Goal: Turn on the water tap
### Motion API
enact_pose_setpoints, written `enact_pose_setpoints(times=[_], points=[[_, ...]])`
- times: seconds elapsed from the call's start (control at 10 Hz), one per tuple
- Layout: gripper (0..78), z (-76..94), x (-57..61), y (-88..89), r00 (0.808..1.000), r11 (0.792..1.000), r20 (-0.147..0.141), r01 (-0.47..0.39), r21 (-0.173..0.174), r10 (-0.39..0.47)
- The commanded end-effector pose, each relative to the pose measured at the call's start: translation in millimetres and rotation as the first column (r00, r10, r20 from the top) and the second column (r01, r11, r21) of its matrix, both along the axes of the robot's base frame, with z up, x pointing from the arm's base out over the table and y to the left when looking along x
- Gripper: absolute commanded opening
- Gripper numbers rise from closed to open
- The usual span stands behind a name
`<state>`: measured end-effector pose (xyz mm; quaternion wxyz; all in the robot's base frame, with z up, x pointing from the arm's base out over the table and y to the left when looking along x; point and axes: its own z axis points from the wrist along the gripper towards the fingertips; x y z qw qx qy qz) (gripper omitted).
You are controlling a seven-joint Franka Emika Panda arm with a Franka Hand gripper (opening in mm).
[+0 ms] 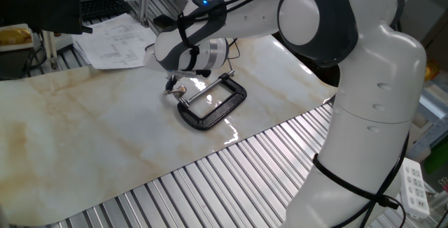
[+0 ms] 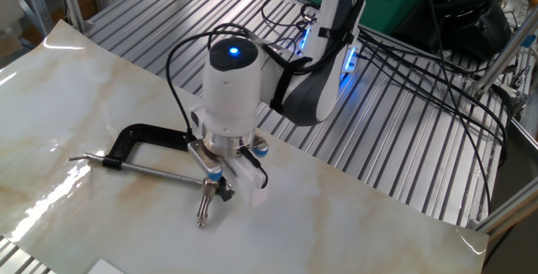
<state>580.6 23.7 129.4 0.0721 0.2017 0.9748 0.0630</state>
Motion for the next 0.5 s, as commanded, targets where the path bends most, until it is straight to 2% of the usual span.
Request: enact_pose_setpoints(times=[0.1, 0.5], points=[[0.0, 0.3, -3.4, 2.7, 1.000, 1.000, 0.013, 0.003, 0.000, -0.003], [0.0, -2.4, -8.4, -0.1, 1.000, 1.000, 0.030, -0.005, -0.001, 0.006]])
